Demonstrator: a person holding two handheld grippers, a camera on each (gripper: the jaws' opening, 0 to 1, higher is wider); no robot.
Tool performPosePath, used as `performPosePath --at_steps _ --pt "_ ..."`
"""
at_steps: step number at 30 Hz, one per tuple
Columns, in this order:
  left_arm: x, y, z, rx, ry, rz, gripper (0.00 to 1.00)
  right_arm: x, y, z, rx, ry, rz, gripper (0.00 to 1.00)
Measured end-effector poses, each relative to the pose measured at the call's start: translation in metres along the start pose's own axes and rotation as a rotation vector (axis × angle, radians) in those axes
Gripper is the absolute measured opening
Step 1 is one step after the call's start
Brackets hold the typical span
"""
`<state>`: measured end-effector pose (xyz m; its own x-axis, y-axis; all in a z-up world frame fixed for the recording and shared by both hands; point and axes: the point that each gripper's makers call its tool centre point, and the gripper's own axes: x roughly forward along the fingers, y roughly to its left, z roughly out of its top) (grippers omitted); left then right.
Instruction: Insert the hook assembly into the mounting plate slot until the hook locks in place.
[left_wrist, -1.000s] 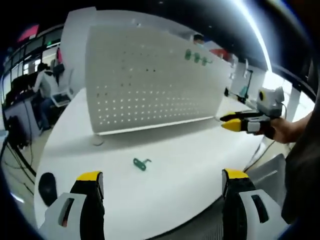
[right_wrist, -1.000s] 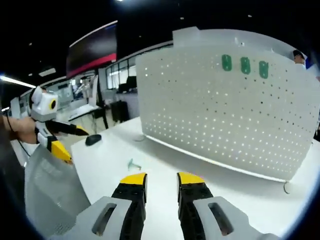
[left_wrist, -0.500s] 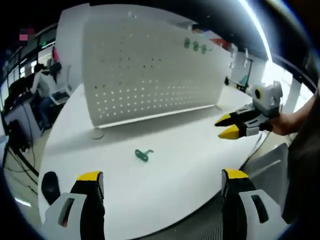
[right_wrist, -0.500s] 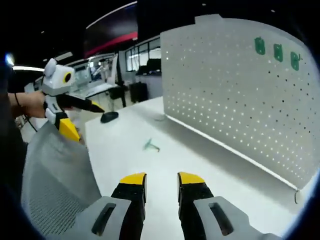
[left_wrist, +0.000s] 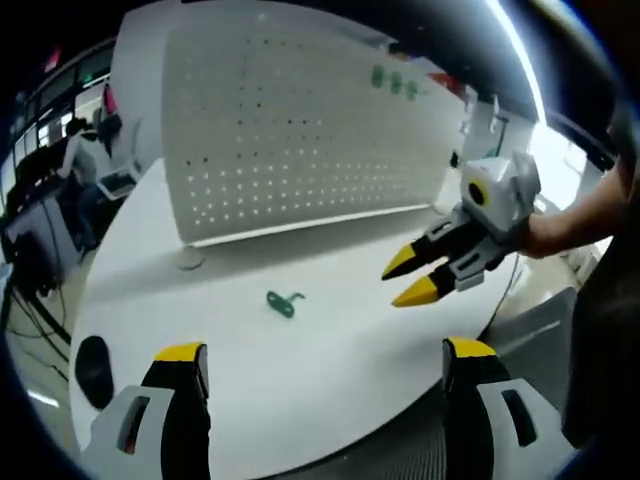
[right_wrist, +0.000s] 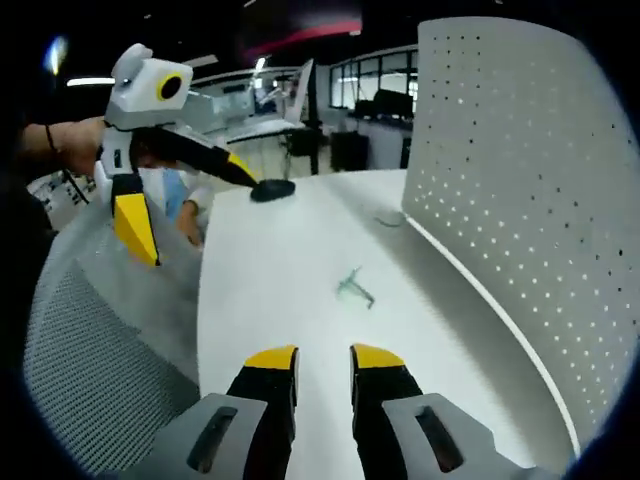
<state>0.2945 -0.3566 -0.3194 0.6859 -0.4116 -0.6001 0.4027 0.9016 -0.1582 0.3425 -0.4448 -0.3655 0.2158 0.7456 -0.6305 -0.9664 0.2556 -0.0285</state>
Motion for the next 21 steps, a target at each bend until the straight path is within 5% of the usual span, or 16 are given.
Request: performPosePath --at_steps 21 --pt "0.002 0.002 -0.001 -0.034 0.001 0.004 0.99 0.079 -0.030 0.015 -0.064 0.050 0.071 0.17"
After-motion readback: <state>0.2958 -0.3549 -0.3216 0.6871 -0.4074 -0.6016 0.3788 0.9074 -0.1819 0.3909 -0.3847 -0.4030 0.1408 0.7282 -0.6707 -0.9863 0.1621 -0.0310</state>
